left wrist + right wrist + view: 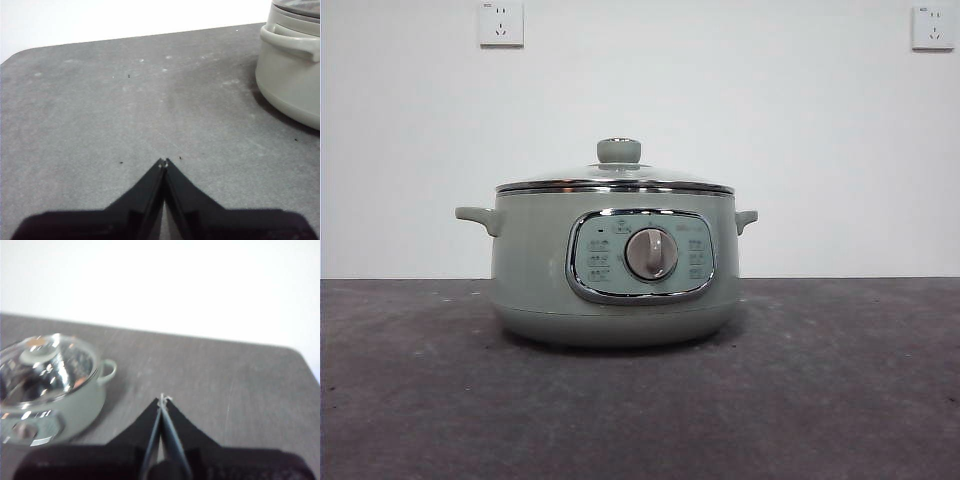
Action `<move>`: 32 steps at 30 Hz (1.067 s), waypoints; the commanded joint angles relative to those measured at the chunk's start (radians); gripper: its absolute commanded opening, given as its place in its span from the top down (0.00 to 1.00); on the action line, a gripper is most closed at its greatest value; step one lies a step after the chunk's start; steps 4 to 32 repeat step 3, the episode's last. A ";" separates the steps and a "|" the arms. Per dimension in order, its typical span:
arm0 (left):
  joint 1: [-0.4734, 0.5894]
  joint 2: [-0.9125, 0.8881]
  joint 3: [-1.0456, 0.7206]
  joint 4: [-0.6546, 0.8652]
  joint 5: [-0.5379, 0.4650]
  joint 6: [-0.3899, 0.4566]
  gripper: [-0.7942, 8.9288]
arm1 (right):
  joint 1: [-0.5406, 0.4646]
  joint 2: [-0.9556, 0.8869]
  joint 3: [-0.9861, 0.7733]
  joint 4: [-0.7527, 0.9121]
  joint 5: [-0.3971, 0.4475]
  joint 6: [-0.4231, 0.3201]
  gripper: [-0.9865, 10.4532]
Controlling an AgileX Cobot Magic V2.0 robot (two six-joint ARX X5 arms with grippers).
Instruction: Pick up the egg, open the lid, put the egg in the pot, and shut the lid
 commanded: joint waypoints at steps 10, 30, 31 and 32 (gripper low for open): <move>0.003 0.002 -0.010 0.006 0.003 -0.006 0.92 | -0.123 -0.119 -0.327 0.286 -0.127 -0.013 0.91; 0.003 0.002 -0.010 0.006 0.003 -0.006 0.92 | -0.123 -0.119 -0.327 0.286 -0.127 -0.013 0.91; 0.003 0.002 -0.010 0.006 0.003 -0.006 0.92 | -0.123 -0.119 -0.327 0.286 -0.127 -0.013 0.91; 0.003 0.002 -0.010 0.006 0.003 -0.006 0.92 | -0.123 -0.119 -0.327 0.286 -0.127 -0.013 0.91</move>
